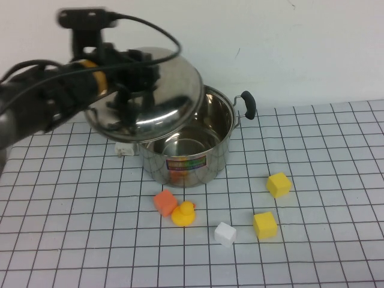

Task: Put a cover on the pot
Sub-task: Place the pot lid on the pot

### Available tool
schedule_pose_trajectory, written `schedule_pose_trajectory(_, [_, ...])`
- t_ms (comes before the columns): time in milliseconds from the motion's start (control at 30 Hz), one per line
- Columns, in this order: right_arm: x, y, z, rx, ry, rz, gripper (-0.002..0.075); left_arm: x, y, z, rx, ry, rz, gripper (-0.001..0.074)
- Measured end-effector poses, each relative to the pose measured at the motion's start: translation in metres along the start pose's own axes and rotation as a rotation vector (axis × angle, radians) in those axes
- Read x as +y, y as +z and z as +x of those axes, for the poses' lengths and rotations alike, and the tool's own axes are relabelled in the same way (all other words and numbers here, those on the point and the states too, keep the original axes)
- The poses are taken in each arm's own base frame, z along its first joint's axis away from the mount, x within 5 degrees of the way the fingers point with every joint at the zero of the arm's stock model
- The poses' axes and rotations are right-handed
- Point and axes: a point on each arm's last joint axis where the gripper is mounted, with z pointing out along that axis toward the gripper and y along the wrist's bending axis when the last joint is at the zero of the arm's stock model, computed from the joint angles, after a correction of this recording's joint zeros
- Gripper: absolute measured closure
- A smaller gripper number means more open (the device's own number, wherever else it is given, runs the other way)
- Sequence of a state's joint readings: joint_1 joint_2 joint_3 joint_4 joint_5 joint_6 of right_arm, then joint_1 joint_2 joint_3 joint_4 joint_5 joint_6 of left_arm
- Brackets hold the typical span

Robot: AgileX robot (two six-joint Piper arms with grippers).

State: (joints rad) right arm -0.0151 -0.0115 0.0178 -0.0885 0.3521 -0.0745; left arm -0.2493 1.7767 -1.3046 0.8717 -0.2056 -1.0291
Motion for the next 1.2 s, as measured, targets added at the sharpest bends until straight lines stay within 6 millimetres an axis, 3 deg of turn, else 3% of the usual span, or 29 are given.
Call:
schedule_pose_trajectory(200, [0.000, 0.000, 0.000, 0.000, 0.000, 0.000, 0.0717, -0.011, 0.045, 0.003, 0.014, 0.035, 0.009, 0.0416])
schedule_pose_trajectory(500, [0.000, 0.000, 0.000, 0.000, 0.000, 0.000, 0.0717, -0.020, 0.090, 0.014, 0.013, 0.017, 0.034, 0.0416])
schedule_pose_trajectory(800, [0.000, 0.000, 0.000, 0.000, 0.000, 0.000, 0.0717, -0.020, 0.112, 0.034, 0.046, -0.039, 0.035, 0.0416])
schedule_pose_trajectory(1200, [0.000, 0.000, 0.000, 0.000, 0.000, 0.000, 0.0717, -0.019, 0.119, 0.048, 0.077, -0.046, 0.029, 0.0416])
